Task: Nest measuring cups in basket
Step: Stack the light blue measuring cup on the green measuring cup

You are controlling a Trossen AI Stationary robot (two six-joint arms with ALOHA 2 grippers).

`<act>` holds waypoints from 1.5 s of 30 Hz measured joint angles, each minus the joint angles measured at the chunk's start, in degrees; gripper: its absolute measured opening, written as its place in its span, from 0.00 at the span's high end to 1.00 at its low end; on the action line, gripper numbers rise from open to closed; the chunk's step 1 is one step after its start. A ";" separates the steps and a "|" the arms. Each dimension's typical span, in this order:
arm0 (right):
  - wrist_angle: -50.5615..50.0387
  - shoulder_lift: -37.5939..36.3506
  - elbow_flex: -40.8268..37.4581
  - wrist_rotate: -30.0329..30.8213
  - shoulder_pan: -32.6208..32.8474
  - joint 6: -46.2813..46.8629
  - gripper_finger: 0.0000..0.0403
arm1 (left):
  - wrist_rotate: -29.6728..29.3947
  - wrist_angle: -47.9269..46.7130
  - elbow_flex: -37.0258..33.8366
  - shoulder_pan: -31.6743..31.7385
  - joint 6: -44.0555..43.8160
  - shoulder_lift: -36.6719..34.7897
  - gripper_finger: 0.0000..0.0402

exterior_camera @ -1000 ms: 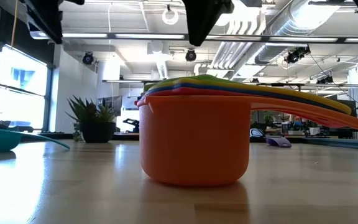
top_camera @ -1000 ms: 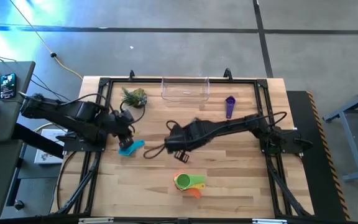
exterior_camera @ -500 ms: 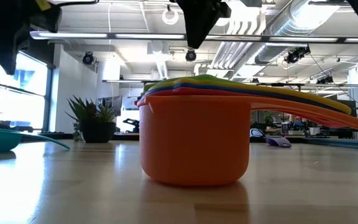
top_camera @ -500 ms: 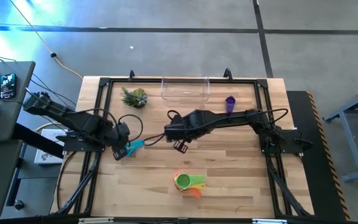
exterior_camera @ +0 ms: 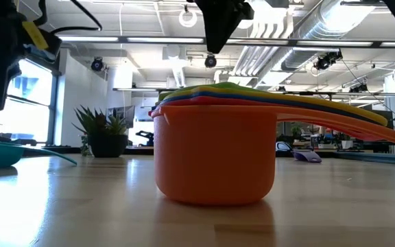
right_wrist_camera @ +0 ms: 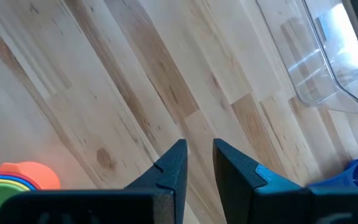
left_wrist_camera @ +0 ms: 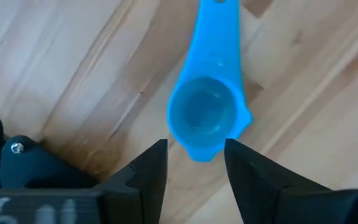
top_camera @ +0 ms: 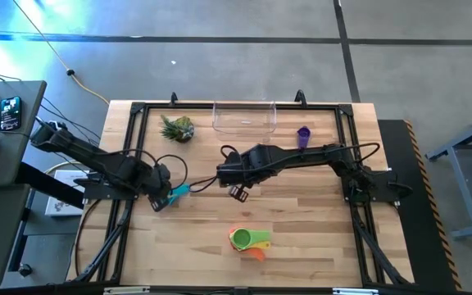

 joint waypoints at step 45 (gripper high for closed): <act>-0.11 0.07 -0.02 -1.53 0.00 -1.10 0.83 | 2.76 12.55 -9.56 8.20 3.53 7.18 0.87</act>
